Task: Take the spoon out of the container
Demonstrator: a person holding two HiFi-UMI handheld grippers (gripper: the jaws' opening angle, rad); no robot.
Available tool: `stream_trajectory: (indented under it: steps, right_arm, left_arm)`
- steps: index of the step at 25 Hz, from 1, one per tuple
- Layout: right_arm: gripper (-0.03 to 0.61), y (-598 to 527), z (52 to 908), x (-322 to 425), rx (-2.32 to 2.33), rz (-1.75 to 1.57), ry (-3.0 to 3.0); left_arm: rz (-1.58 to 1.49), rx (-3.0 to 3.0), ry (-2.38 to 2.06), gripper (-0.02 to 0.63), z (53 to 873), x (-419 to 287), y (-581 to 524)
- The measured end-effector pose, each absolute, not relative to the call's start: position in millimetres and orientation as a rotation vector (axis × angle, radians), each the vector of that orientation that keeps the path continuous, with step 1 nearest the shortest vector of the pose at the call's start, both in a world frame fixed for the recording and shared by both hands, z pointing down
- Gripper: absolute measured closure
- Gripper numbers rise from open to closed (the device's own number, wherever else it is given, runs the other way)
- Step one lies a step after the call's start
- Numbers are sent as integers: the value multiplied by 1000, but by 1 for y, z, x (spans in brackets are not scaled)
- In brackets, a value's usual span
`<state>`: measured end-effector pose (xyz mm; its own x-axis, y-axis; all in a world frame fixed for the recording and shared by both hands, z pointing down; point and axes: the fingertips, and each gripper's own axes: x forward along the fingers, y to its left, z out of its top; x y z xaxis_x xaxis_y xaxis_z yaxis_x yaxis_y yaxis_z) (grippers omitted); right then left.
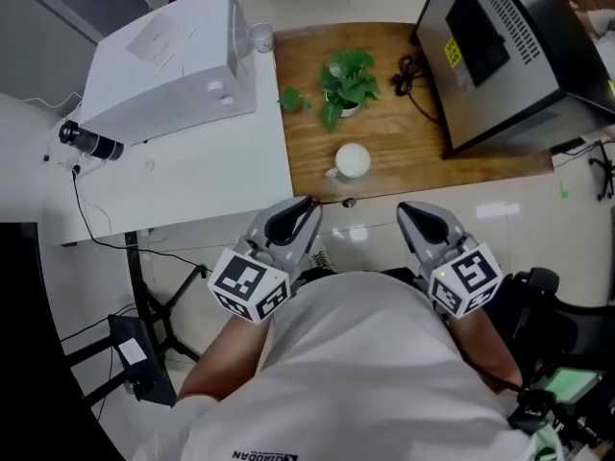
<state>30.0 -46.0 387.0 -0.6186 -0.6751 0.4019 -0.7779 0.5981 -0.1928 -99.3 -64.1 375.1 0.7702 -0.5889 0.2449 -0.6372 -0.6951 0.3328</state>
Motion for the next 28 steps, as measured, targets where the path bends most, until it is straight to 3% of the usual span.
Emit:
stream_trajectory:
  steps: [15, 28]
  right_arm:
    - [572, 70, 379, 131, 1057, 456, -2649]
    - [572, 118, 379, 140, 1040, 506, -2700]
  left_arm:
    - [157, 2463, -1207, 561, 372, -25, 61]
    - [251, 2424, -1233, 561, 381, -18, 125]
